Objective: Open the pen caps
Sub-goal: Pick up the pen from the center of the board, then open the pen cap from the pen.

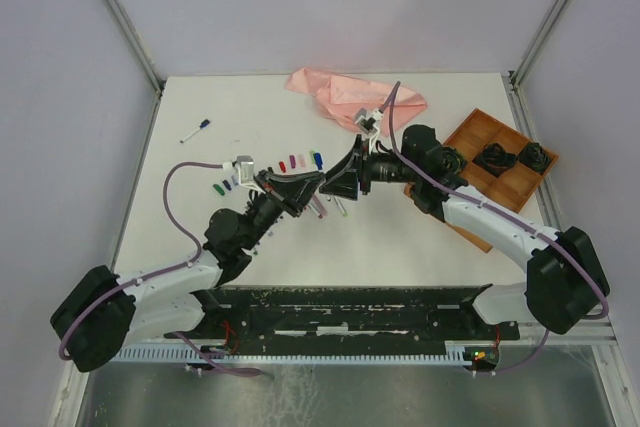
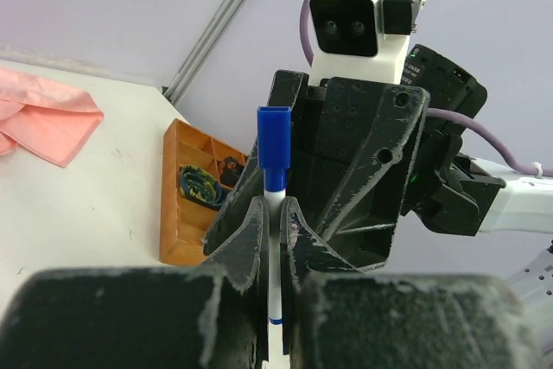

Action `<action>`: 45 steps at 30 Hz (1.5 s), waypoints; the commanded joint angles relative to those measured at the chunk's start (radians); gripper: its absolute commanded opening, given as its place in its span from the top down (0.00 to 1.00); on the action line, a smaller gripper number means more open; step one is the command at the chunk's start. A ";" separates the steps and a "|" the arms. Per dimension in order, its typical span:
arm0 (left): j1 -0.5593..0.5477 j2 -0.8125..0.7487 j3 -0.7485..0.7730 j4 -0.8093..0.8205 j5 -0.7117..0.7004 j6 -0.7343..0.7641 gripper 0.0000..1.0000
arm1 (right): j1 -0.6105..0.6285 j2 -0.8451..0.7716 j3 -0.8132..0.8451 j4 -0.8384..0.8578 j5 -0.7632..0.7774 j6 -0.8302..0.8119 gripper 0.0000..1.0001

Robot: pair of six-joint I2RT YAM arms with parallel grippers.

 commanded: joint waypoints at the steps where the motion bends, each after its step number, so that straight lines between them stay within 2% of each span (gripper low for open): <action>1: -0.014 0.013 0.044 0.094 -0.032 -0.028 0.97 | 0.012 0.003 0.045 -0.027 0.017 -0.034 0.49; 5: -0.020 0.019 0.047 0.094 -0.036 -0.033 0.97 | 0.013 0.002 0.055 -0.041 0.006 -0.037 0.62; 8: -0.022 0.018 0.046 0.093 -0.041 -0.037 0.97 | 0.016 0.000 0.065 -0.057 -0.004 -0.044 0.78; 10: -0.021 0.017 0.047 0.081 -0.041 -0.044 0.91 | 0.015 0.001 0.076 -0.071 -0.015 -0.052 0.88; 11: -0.022 0.015 0.050 0.065 -0.041 -0.050 0.81 | 0.016 -0.001 0.086 -0.093 -0.021 -0.063 0.93; 13: -0.022 -0.005 0.055 0.018 -0.047 -0.061 0.51 | 0.014 -0.001 0.113 -0.158 -0.030 -0.097 1.00; 15: -0.020 -0.034 0.055 -0.032 -0.070 -0.059 0.25 | 0.013 0.000 0.136 -0.217 -0.036 -0.135 1.00; 17: -0.020 -0.074 0.055 -0.076 -0.079 -0.039 0.06 | 0.014 -0.004 0.148 -0.251 -0.048 -0.160 1.00; 18: -0.019 -0.094 0.060 -0.106 -0.079 -0.029 0.01 | 0.014 -0.004 0.155 -0.264 -0.057 -0.171 1.00; 23: 0.001 -0.137 0.194 -0.414 -0.043 -0.024 0.01 | 0.014 -0.009 0.176 -0.309 -0.093 -0.206 1.00; 26: 0.063 -0.100 0.248 -0.468 0.073 -0.099 0.02 | 0.014 -0.009 0.191 -0.338 -0.123 -0.227 1.00; 27: 0.086 -0.085 0.254 -0.451 0.120 -0.136 0.07 | 0.014 -0.009 0.192 -0.340 -0.129 -0.231 1.00; 29: 0.127 -0.051 0.258 -0.408 0.197 -0.197 0.26 | 0.013 -0.011 0.195 -0.348 -0.134 -0.237 1.00; 31: 0.148 -0.026 0.263 -0.380 0.242 -0.229 0.38 | 0.014 -0.013 0.197 -0.357 -0.134 -0.246 1.00; 36: 0.151 0.003 0.281 -0.380 0.285 -0.231 0.51 | 0.014 -0.006 0.207 -0.375 -0.132 -0.256 1.00; 42: 0.152 0.012 0.283 -0.388 0.312 -0.217 0.56 | 0.014 0.006 0.213 -0.391 -0.120 -0.261 1.00; 45: 0.152 0.018 0.285 -0.398 0.316 -0.203 0.77 | 0.014 0.007 0.215 -0.398 -0.118 -0.267 1.00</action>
